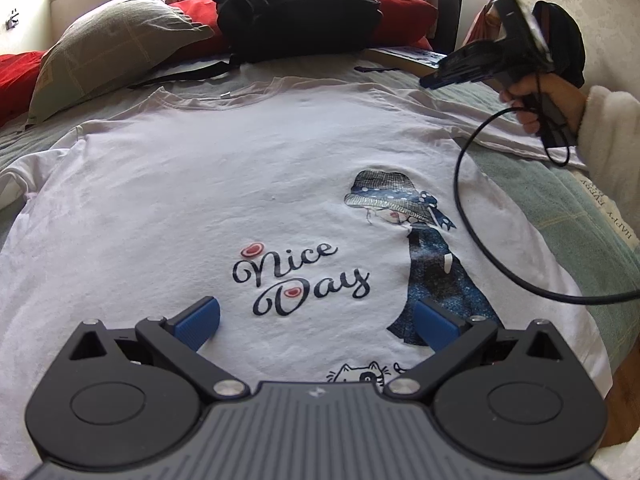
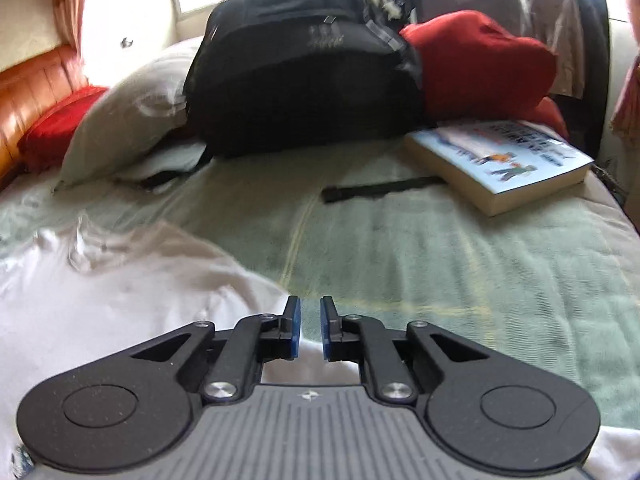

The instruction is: Fold clothes

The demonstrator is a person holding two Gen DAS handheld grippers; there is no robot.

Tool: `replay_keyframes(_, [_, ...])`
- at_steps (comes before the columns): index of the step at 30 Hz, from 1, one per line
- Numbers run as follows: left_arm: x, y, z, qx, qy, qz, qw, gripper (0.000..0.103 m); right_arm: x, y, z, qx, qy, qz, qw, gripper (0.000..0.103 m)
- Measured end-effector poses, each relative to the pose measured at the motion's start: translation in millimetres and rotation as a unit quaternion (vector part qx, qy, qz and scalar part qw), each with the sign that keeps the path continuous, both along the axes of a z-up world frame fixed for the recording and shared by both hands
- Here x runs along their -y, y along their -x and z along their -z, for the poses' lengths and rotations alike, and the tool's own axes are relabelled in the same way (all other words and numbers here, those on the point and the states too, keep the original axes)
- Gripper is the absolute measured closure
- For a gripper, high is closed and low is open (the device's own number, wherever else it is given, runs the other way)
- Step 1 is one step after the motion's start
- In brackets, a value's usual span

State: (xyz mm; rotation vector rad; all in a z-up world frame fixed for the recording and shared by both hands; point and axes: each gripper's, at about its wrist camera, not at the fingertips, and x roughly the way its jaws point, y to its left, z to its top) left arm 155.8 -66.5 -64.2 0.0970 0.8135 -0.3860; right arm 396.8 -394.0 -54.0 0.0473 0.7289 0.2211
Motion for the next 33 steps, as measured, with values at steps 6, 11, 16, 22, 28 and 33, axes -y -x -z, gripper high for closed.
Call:
replay_keyframes(6, [-1.8,-0.7,1.1,-0.002,0.002,0.002,1.0000,0.001,-23.5,4.2,25.3,0.013,0.085,-0.031,0.996,0.082])
replay_keyframes(11, [-3.4,-0.7,1.7,-0.001,0.005,0.004,1.0000,0.001,-30.4,8.2,23.7,0.018,0.119,-0.049,0.991,0.078])
replay_keyframes(16, [-2.7,-2.3,3.2,0.001,0.005,0.004,1.0000,0.001,-37.7,11.6,31.6,0.024,0.148,-0.067,0.986,0.078])
replay_keyframes(22, [-4.7,-2.4,3.1,0.002,0.008,0.006,0.9999,0.001,-43.4,10.0,27.5,0.021,0.150,-0.070,0.986,0.097])
replay_keyframes(28, [-6.3,-0.9,0.8,0.002,0.007,0.002,1.0000,0.001,-32.1,-12.0,10.9,0.049,0.143,-0.004,0.988,0.101])
replay_keyframes(33, [-14.3,-0.1,-4.8,0.011,0.007,-0.013,0.9998,0.001,-17.1,-21.7,2.4,0.021,0.101,0.040,0.994,0.099])
